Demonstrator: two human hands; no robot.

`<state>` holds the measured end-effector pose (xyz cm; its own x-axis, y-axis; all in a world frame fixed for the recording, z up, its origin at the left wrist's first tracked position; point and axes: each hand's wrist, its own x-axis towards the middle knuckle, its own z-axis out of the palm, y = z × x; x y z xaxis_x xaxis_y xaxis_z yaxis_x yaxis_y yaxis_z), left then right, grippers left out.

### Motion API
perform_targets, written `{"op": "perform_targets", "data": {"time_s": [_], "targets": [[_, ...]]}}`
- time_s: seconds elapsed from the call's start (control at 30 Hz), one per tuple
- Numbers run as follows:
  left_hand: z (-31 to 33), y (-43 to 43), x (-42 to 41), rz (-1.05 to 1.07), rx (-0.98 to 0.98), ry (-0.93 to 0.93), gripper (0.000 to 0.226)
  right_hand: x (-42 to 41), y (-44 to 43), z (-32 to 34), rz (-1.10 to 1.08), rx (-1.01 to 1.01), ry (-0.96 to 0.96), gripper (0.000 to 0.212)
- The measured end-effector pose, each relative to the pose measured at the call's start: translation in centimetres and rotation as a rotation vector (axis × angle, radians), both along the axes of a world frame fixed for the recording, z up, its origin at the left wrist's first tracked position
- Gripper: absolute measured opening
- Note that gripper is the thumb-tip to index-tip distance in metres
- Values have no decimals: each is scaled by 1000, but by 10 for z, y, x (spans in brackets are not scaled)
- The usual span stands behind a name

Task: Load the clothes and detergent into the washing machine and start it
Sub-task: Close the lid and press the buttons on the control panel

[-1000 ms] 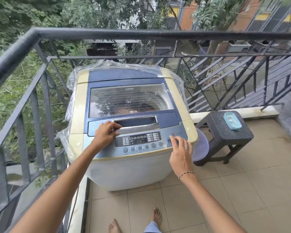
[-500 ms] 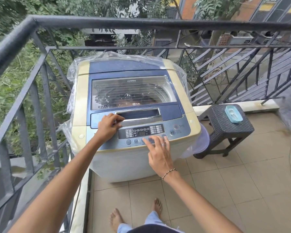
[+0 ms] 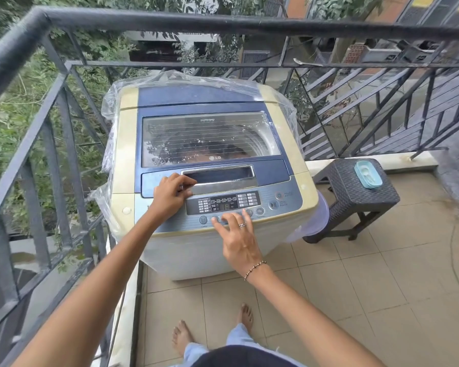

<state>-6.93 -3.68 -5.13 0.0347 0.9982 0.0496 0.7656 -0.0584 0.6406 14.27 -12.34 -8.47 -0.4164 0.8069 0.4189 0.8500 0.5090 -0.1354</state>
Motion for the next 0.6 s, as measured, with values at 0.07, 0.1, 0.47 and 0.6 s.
{"op": "perform_targets", "data": {"time_s": [0.07,0.1,0.47,0.6], "targets": [[-2,1,-1,-3,4,-8,21,-3,1,-1,-13,9,12,48],[-1,1,-2,-6,2,-8,21,-4,1,0,-10,12,12,48],[4,-1,0,-21,-1,1,21,5,-4,3,12,-18,-67,63],[6,-2,1,-11,-14,5,20,13,-6,4,-8,-45,-94,69]]}}
